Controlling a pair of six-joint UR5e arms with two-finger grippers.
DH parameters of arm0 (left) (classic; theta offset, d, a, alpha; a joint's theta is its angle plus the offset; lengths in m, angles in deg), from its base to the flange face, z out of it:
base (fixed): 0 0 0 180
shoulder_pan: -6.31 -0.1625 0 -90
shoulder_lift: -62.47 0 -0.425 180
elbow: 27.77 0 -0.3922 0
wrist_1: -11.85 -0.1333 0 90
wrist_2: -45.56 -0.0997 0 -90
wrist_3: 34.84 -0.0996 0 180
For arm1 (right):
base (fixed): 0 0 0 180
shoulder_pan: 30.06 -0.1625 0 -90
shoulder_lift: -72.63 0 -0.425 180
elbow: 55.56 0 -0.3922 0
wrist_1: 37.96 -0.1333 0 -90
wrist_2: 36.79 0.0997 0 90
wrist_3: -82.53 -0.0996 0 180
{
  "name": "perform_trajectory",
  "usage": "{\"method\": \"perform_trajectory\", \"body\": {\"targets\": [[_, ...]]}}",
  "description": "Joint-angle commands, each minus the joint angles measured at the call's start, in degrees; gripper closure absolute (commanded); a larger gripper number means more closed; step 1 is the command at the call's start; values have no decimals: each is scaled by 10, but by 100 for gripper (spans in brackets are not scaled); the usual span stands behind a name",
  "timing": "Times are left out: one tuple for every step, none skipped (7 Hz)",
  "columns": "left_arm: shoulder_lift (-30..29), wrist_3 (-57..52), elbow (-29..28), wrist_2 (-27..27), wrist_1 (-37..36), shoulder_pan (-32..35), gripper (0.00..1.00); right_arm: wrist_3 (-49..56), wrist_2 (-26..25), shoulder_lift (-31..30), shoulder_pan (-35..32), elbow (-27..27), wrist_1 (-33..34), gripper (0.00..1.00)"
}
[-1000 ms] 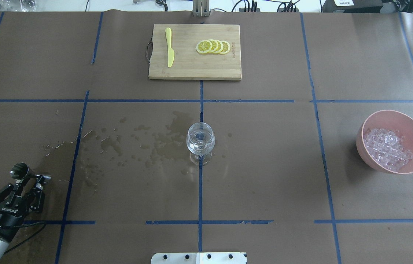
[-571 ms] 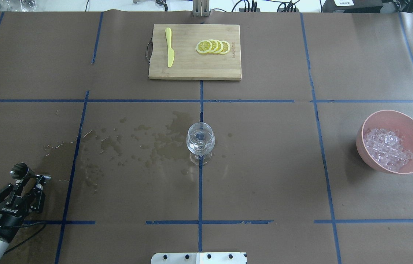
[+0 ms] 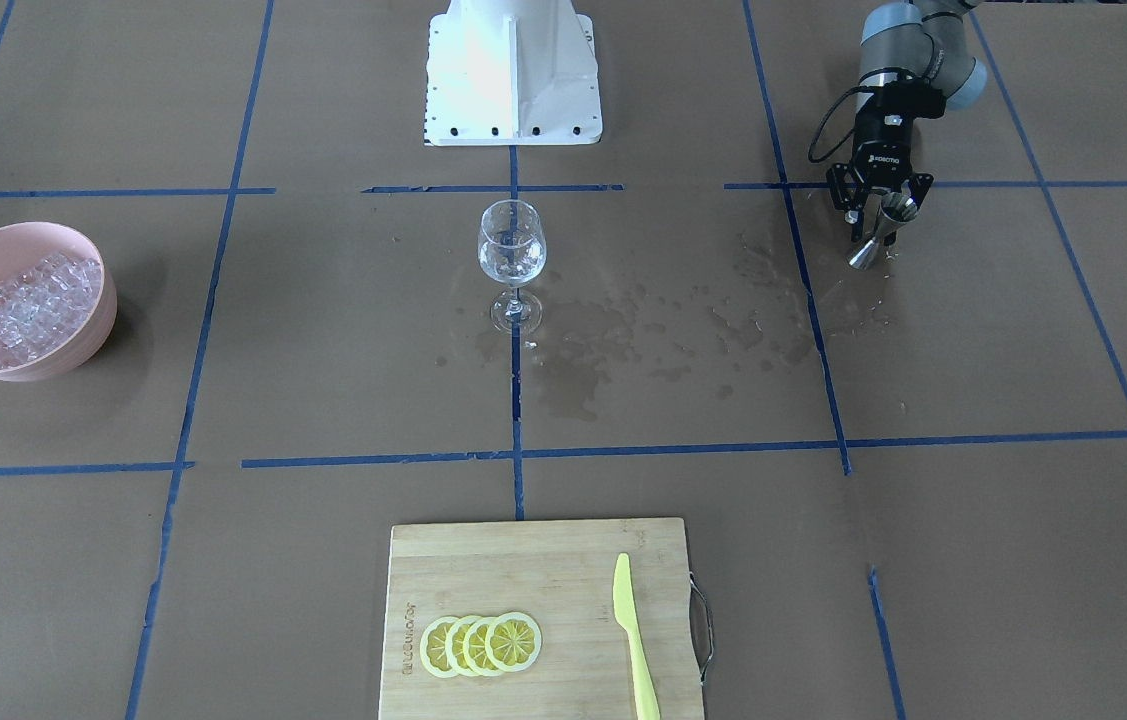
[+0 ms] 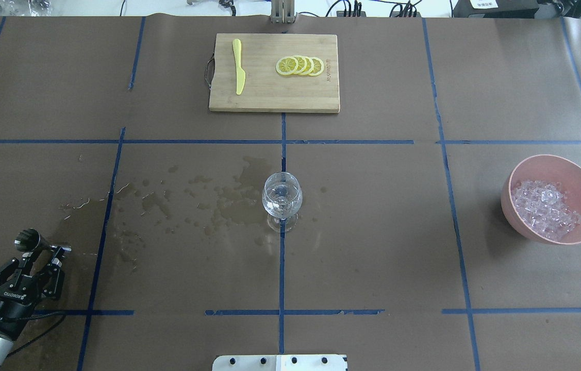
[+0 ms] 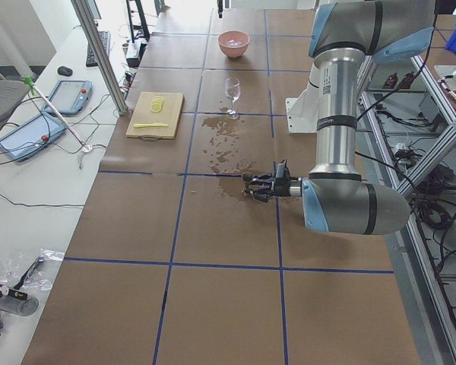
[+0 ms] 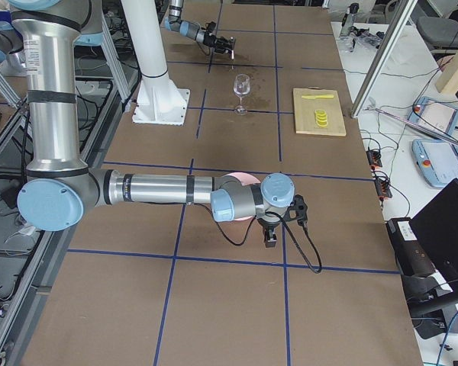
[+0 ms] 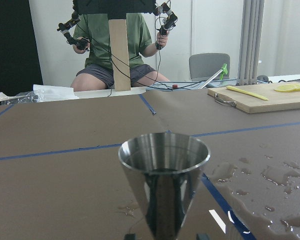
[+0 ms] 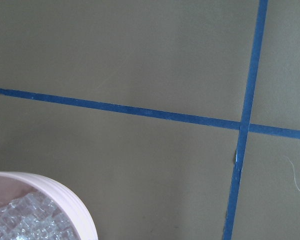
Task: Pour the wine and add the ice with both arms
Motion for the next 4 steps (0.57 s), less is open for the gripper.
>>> {"method": "perform_trajectory", "body": {"targets": [[0,0,-1,0,1,0,55,1,0,0,0,1,0,0],[0,0,1,-1,1,0,59,1,0,0,0,1,0,0],[-1,0,5,-1,2,1,67,1,0,0,0,1,0,0],[0,1,6,-1,7,2,96,2,0,0,0,2,0,0]]}}
